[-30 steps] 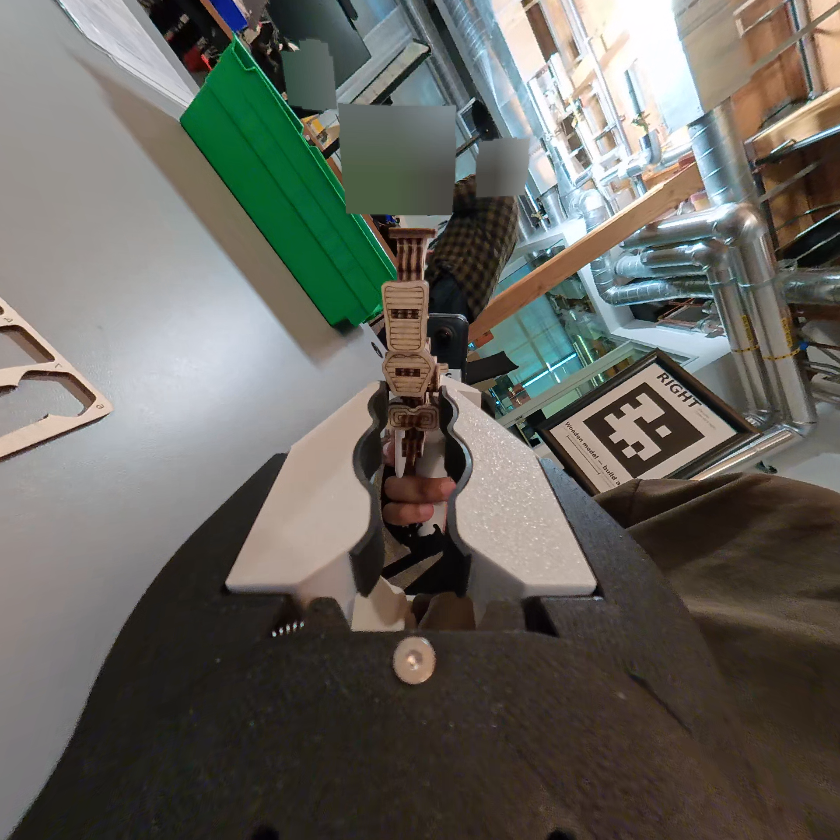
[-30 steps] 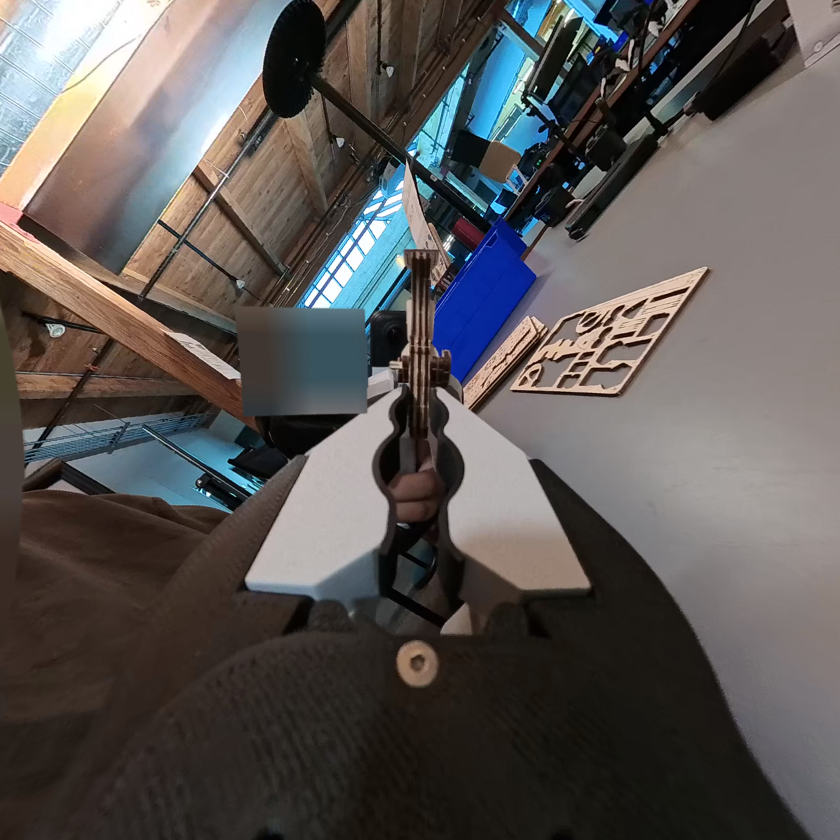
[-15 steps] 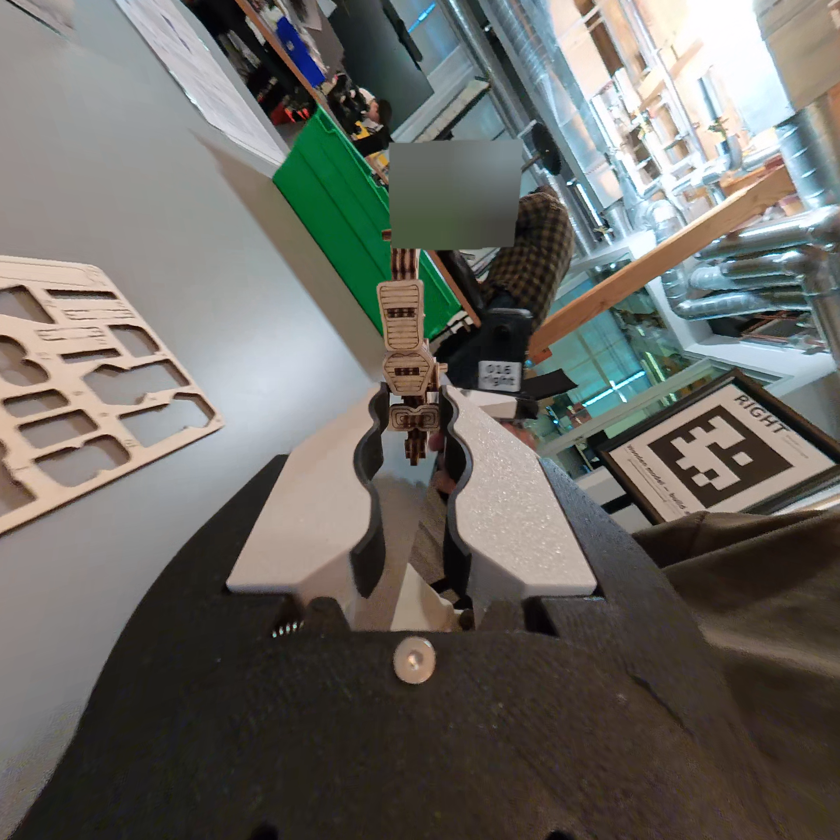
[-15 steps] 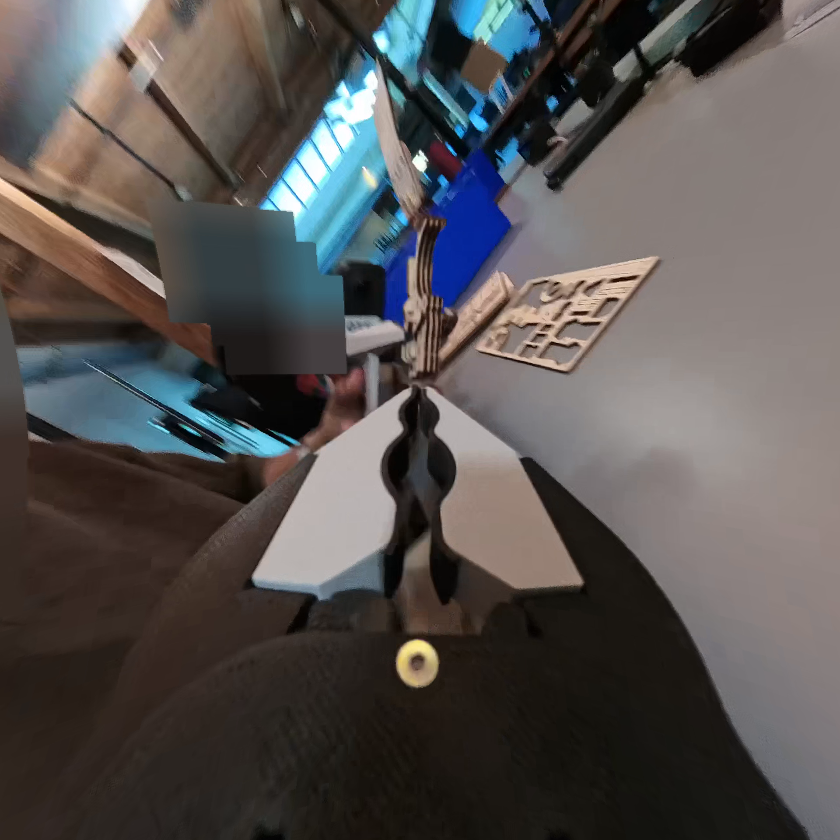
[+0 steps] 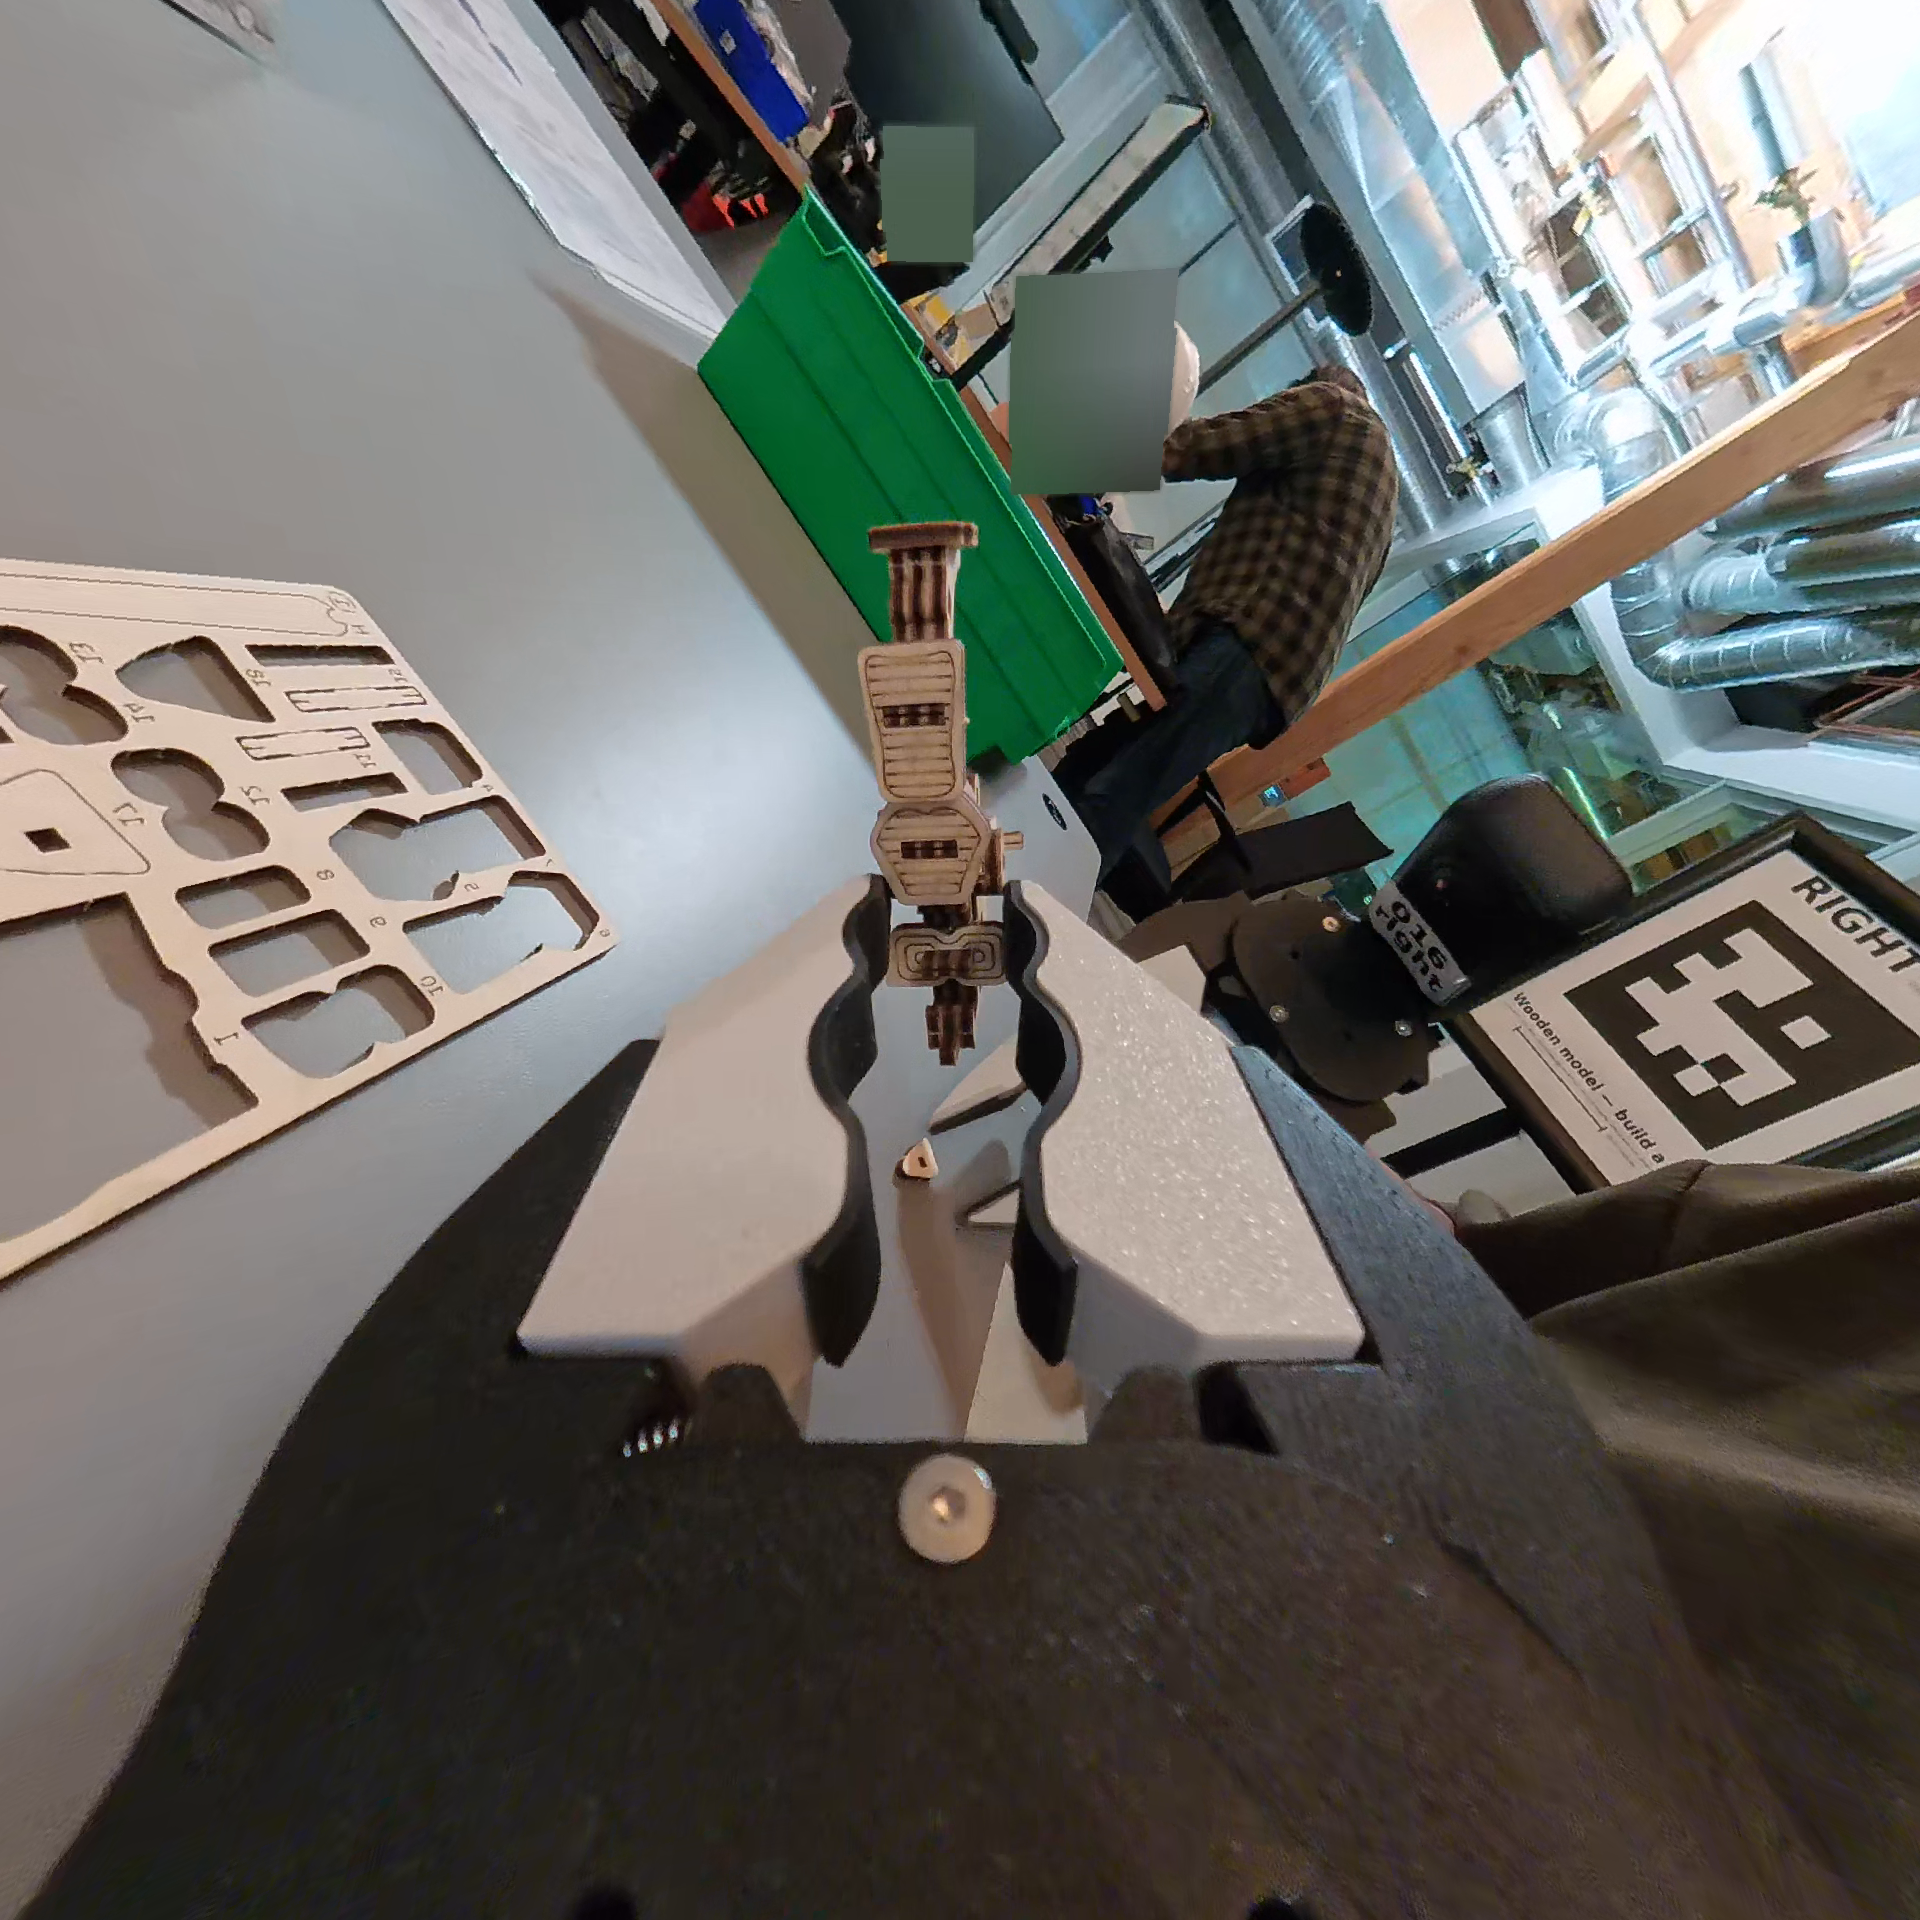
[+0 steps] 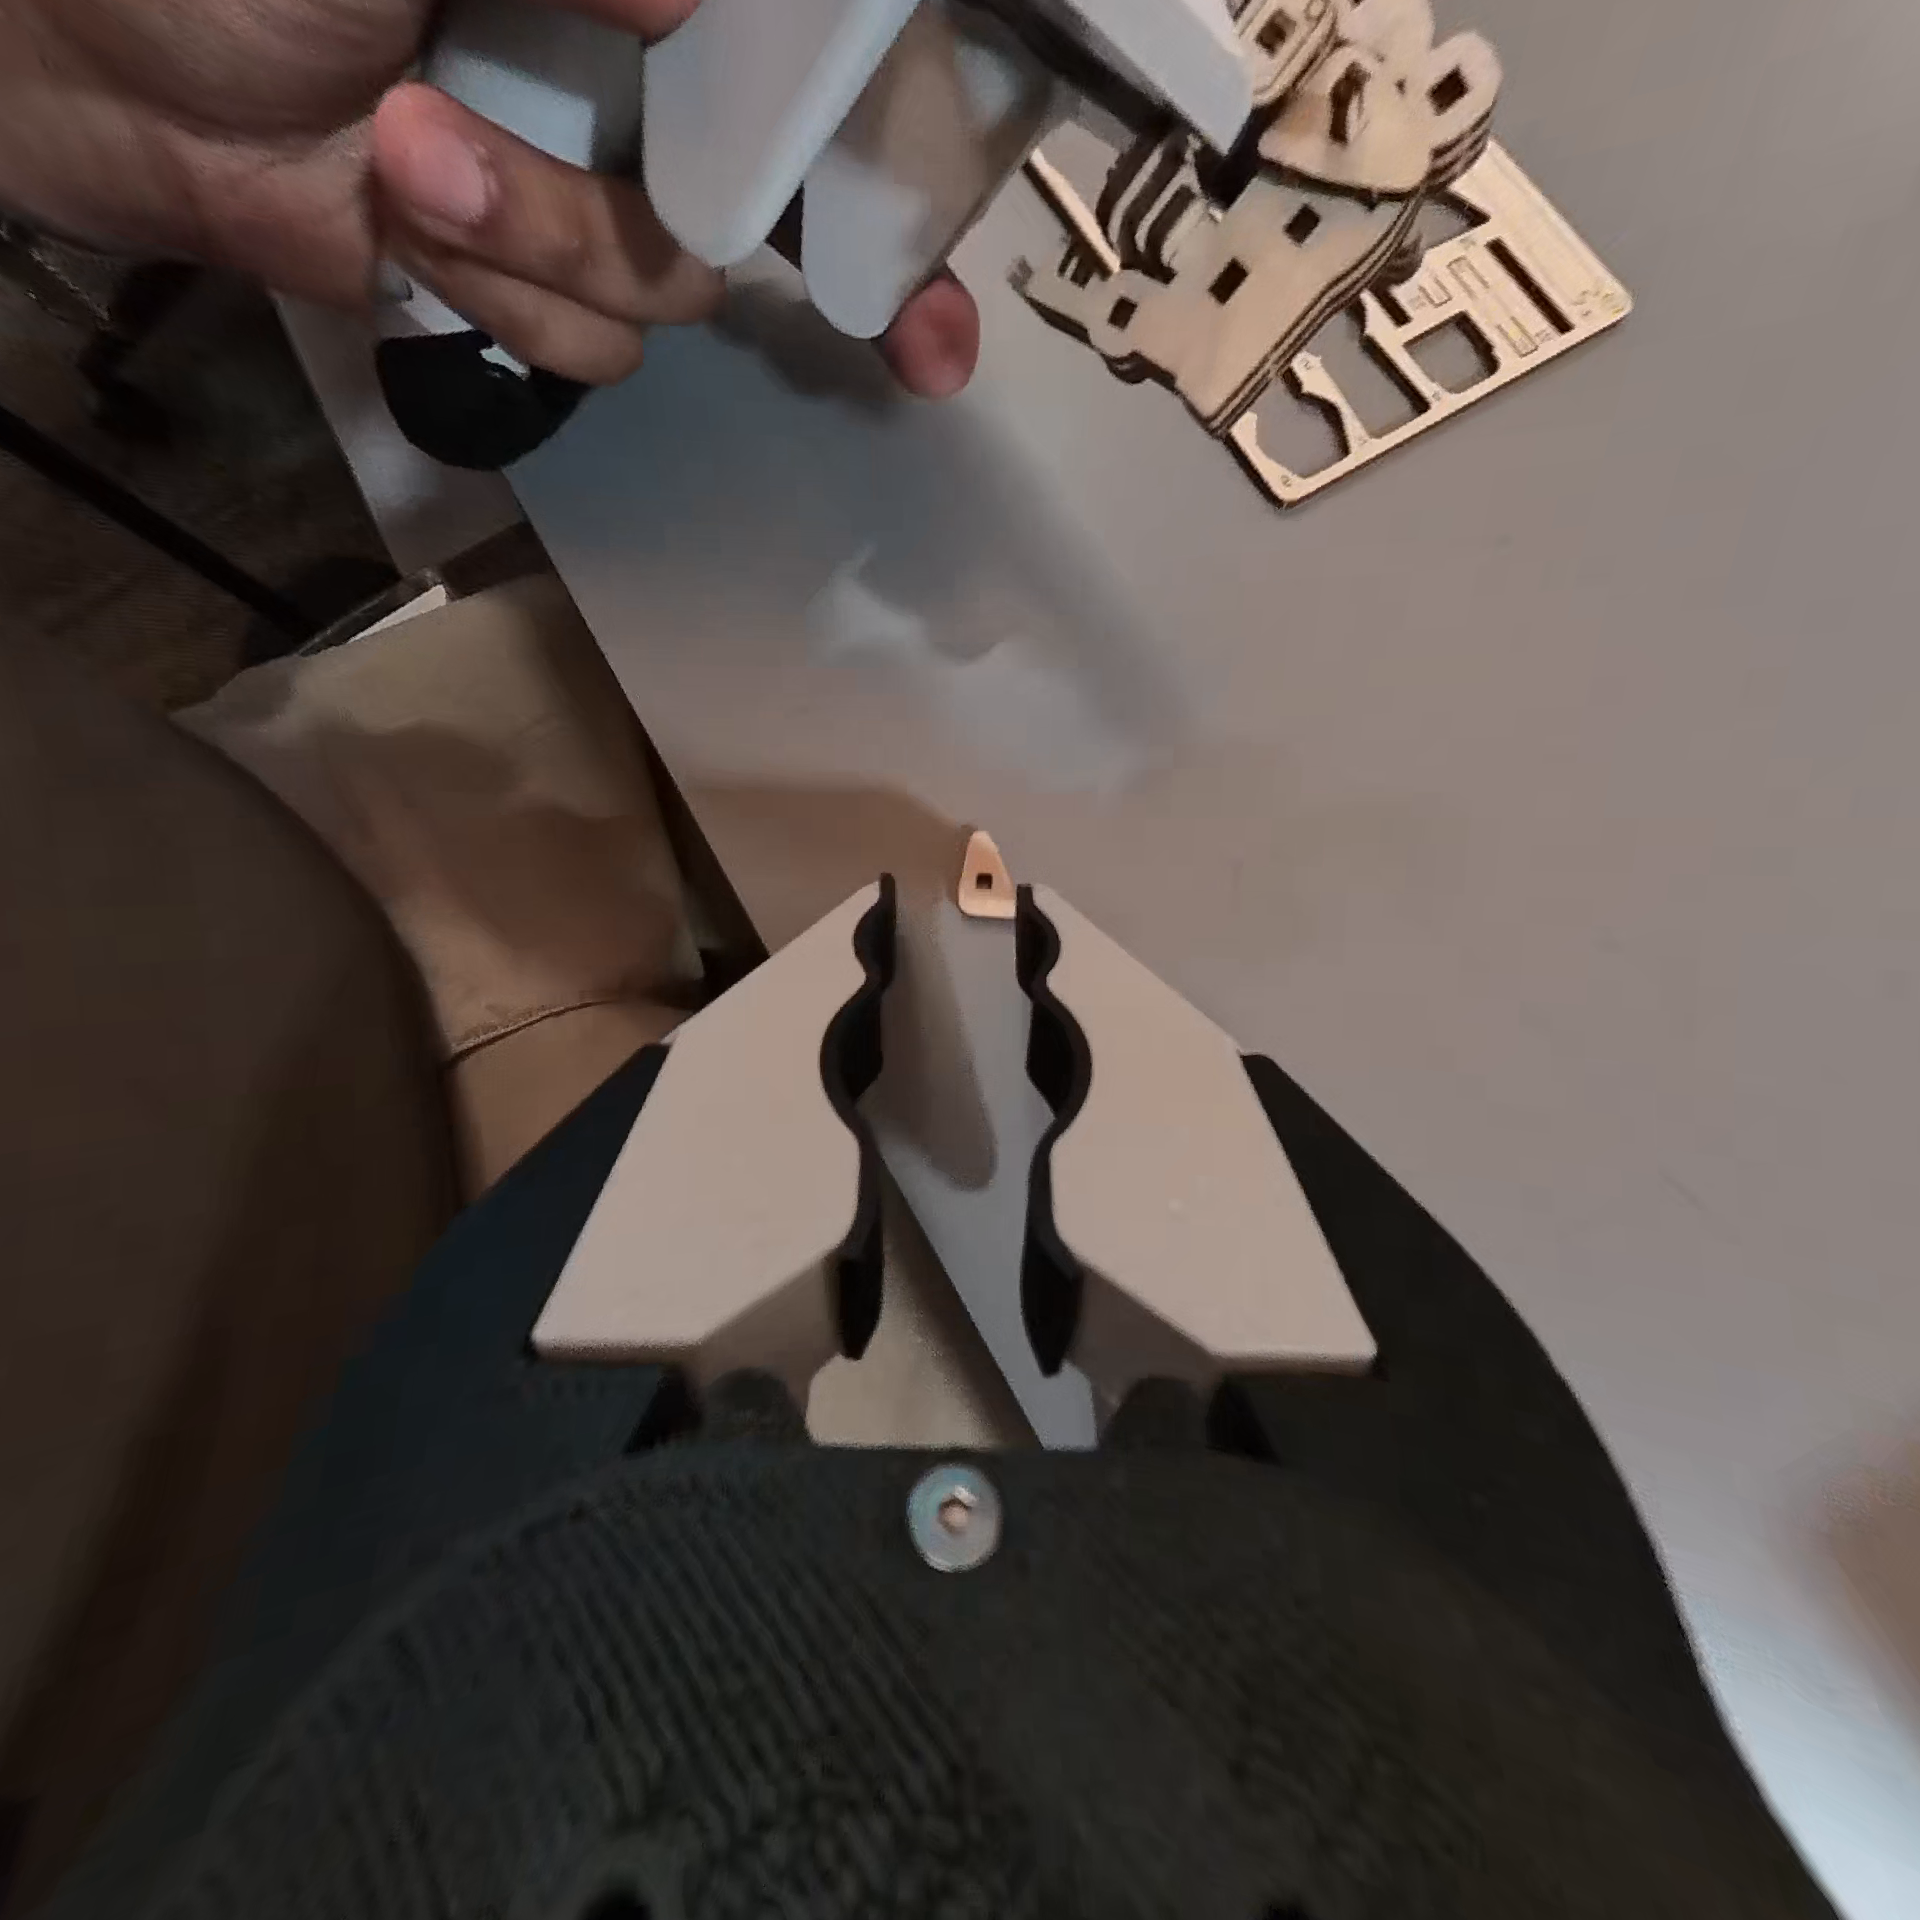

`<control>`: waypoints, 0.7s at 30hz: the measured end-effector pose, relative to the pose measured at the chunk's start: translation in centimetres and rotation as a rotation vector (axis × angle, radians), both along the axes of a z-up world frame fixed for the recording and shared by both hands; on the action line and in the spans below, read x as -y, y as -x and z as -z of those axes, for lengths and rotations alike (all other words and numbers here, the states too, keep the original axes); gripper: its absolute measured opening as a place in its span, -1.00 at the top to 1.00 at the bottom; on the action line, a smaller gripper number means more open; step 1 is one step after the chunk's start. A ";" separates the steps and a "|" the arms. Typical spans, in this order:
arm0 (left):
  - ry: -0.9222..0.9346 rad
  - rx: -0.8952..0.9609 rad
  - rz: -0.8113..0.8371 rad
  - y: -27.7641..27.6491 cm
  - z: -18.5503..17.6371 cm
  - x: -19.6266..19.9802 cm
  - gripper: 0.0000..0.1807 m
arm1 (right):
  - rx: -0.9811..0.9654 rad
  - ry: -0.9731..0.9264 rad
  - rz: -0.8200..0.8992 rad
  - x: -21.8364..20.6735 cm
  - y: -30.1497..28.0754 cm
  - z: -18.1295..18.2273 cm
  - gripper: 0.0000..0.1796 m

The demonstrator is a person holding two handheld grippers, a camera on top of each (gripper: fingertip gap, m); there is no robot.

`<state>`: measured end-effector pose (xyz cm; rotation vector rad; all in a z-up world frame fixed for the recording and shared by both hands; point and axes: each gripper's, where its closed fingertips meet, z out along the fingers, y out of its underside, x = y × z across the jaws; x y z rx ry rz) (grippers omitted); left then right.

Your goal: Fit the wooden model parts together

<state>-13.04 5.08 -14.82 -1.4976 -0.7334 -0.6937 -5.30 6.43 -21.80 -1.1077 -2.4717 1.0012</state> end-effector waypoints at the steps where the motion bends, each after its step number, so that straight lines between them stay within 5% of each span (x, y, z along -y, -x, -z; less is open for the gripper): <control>1: 0.000 -0.002 0.002 0.0 0.0 0.0 0.80 | 0.009 -0.001 0.001 -0.1 0.0 0.2 0.74; 10: -0.008 0.001 0.017 -0.2 -0.1 -0.1 0.80 | -0.144 -0.154 0.135 -4.0 3.6 0.2 0.78; 21: -0.003 -0.007 0.010 -0.1 0.0 -0.1 0.80 | -0.029 -0.006 0.088 -0.8 1.1 0.0 0.83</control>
